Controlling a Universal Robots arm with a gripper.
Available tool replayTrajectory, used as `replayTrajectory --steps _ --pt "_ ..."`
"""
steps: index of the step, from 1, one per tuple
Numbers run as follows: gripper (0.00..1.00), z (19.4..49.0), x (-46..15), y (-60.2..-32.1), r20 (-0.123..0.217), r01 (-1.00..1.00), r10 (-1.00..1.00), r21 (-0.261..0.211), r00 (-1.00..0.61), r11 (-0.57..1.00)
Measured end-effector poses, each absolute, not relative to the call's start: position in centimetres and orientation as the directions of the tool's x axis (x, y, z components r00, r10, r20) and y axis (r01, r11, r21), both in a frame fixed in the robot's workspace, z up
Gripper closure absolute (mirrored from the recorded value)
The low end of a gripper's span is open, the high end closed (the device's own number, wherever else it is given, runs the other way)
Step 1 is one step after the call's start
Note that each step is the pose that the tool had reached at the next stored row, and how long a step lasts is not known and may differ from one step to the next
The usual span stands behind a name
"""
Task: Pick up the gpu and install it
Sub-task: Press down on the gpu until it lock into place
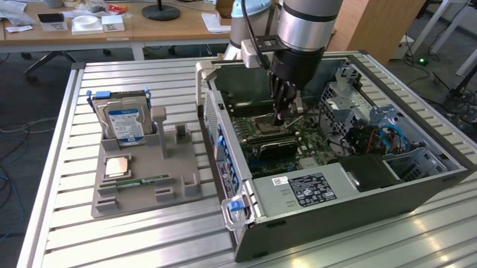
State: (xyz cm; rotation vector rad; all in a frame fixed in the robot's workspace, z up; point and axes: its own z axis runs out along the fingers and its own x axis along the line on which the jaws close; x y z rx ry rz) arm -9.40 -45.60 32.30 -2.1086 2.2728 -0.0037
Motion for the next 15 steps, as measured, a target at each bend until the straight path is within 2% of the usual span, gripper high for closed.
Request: replayTrajectory --steps 15 --pt "0.89 29.6 -9.4 -44.9 -0.020 -0.997 -0.997 -0.030 -0.074 0.075"
